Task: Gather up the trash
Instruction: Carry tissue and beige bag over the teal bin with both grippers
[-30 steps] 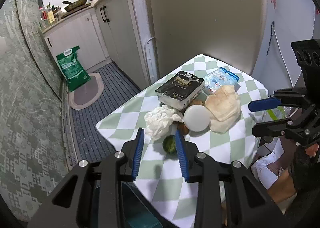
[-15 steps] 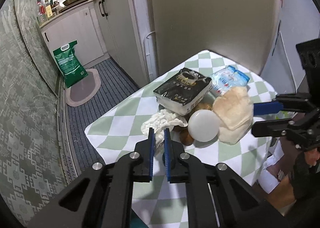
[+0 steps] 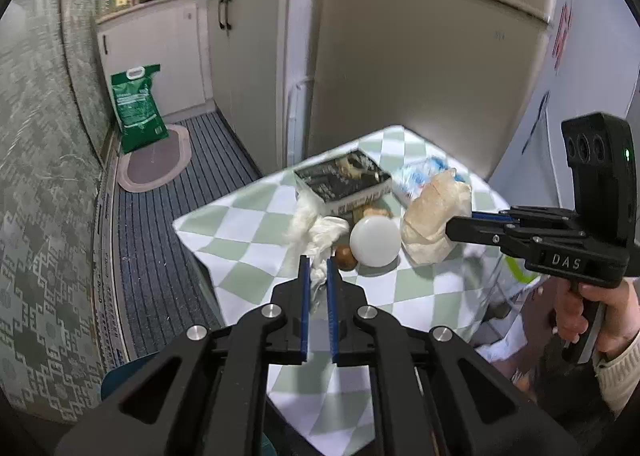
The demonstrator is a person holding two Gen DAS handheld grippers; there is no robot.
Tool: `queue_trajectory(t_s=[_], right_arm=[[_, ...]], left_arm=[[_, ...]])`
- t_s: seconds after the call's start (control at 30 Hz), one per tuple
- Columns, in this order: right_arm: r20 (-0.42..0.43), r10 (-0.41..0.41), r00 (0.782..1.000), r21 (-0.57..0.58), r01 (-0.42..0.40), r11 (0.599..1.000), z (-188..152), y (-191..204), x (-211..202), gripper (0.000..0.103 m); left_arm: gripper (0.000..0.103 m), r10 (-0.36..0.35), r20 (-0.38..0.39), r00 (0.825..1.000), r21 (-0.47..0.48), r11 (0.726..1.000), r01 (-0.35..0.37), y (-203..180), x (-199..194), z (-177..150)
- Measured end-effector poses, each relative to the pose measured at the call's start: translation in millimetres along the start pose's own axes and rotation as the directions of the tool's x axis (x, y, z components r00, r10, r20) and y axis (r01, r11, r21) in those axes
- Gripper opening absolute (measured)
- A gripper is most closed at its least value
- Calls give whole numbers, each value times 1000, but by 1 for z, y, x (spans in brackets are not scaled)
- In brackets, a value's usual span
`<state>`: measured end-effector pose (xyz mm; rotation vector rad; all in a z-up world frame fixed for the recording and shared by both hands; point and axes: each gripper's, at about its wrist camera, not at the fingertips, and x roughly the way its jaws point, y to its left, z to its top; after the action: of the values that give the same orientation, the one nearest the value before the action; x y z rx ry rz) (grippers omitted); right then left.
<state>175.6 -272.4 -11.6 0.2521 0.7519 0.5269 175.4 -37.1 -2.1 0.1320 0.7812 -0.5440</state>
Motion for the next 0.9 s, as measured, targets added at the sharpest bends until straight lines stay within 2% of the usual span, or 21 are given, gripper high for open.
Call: queue_trajectory(t_s=[0.27, 0.47, 0.7, 0.9], right_arm=[[50, -5, 999, -116, 11, 993, 9, 41, -15, 8], [53, 50, 997, -268, -34, 963, 22, 102, -19, 8], [-35, 105, 994, -407, -110, 907, 35, 175, 4, 8], [-119, 112, 987, -450, -154, 879, 26, 218, 48, 8]], left_arm=[[8, 49, 136, 990, -102, 994, -35, 18, -49, -4], [8, 118, 163, 979, -184, 979, -87, 43, -77, -17], [8, 216, 125, 968, -279, 944, -174, 81, -97, -51], [8, 268, 18, 963, -330, 911, -247, 113, -91, -92]])
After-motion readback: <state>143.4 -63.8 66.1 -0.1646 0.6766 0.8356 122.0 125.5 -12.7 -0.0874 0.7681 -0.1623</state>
